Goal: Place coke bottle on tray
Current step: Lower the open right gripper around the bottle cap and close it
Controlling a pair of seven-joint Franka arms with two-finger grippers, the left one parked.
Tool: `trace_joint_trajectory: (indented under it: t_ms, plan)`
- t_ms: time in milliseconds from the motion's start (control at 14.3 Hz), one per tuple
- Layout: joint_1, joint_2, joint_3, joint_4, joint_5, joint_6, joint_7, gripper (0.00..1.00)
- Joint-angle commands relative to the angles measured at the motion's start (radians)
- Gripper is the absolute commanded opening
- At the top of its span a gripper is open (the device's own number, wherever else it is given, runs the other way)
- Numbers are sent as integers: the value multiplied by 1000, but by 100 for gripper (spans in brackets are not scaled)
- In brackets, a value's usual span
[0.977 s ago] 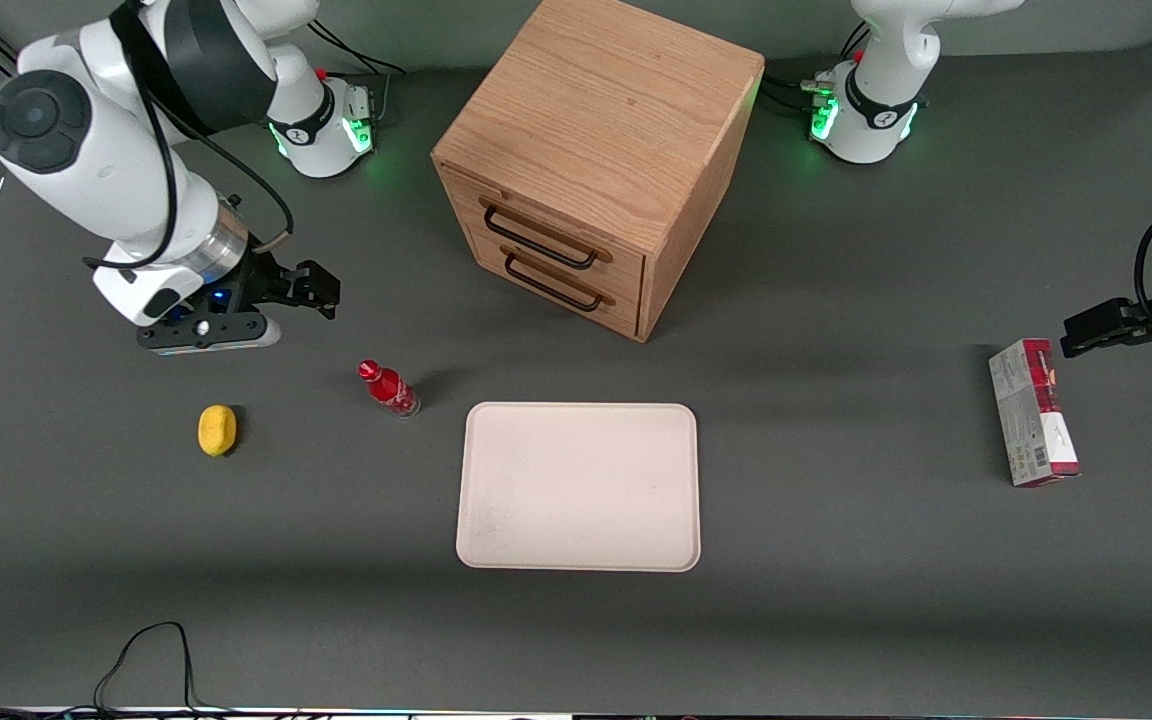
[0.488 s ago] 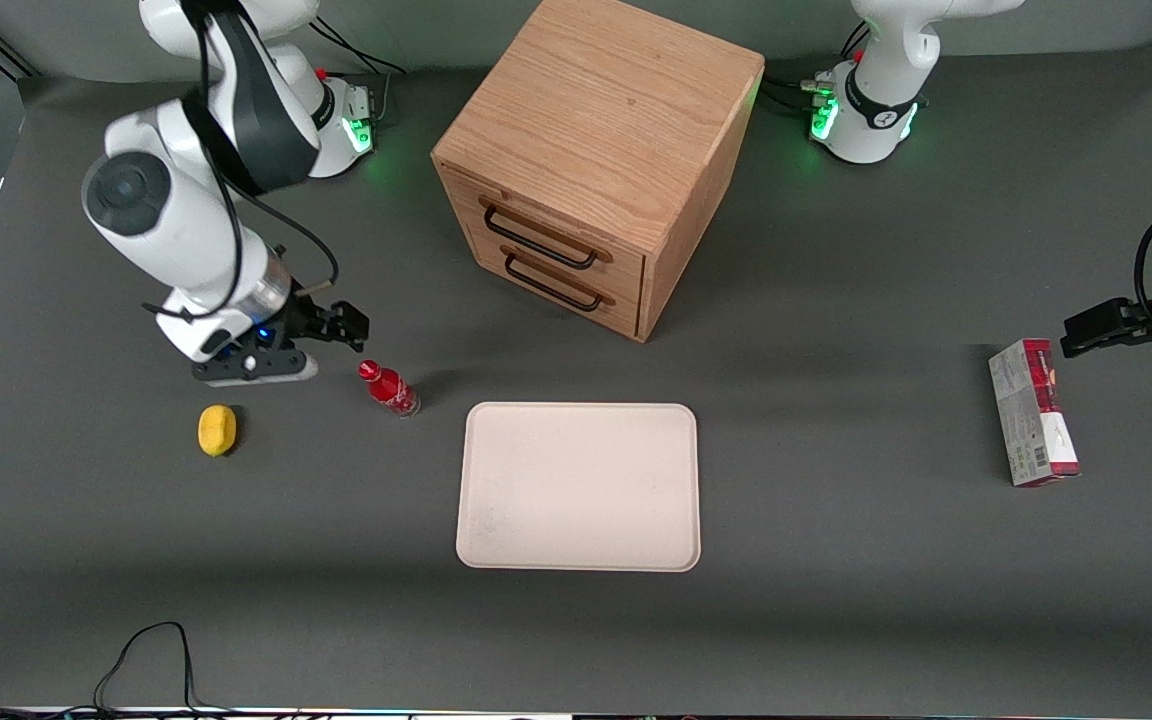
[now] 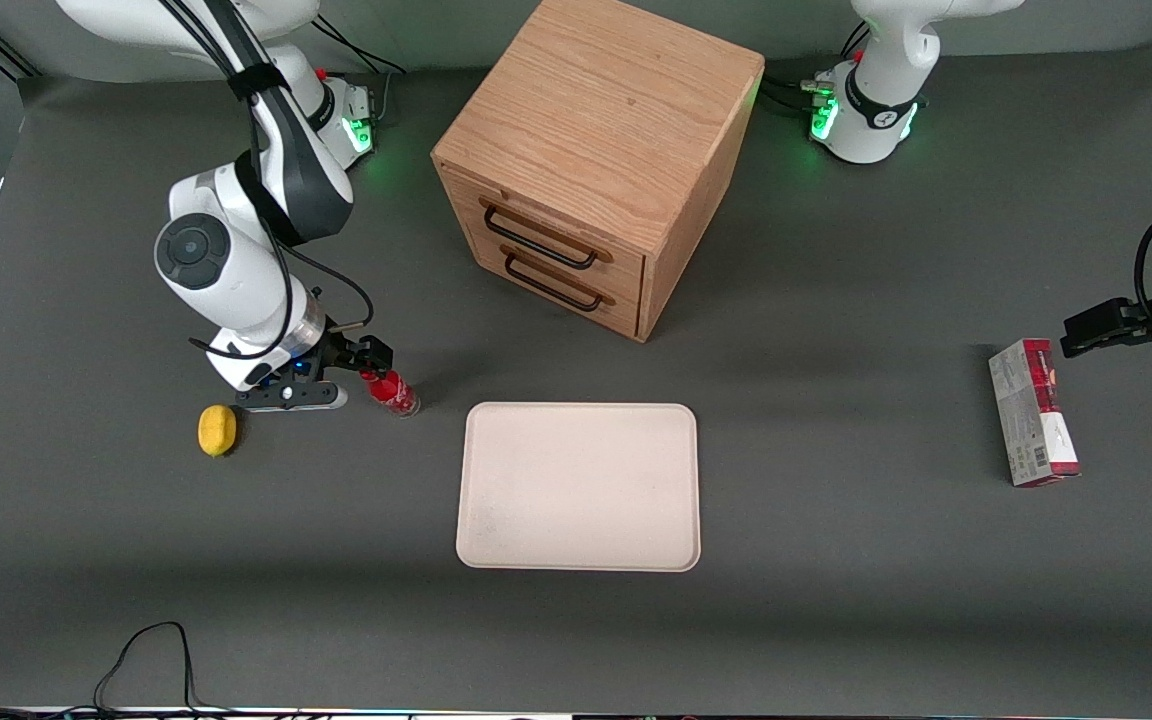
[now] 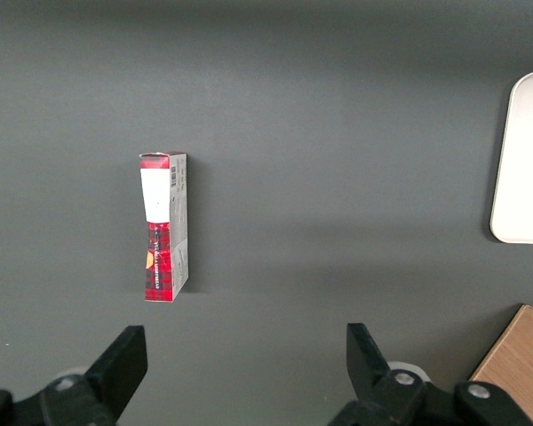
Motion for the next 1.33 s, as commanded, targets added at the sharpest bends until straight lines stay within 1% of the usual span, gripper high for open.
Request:
trace_joint_trajectory:
  t_ms: [0,140,488,558,698,767,837,907,1116,1256]
  plan:
    - [20,-21,-3,-84,17,86,38,100]
    - [40,-15,-3,-92,17,98,71,100]
    - [38,5,-5,-81,11,102,69,99]
    - [38,8,-5,-81,11,102,69,89]
    - [38,10,-5,-75,11,102,71,53]
    - [37,11,-5,-73,11,102,71,36]
    - [37,11,-5,-69,11,102,71,26]
    - [35,11,-5,-66,11,100,71,24]
    - [34,13,-5,-55,9,100,69,8]
    - [34,16,-5,-46,9,95,71,6]
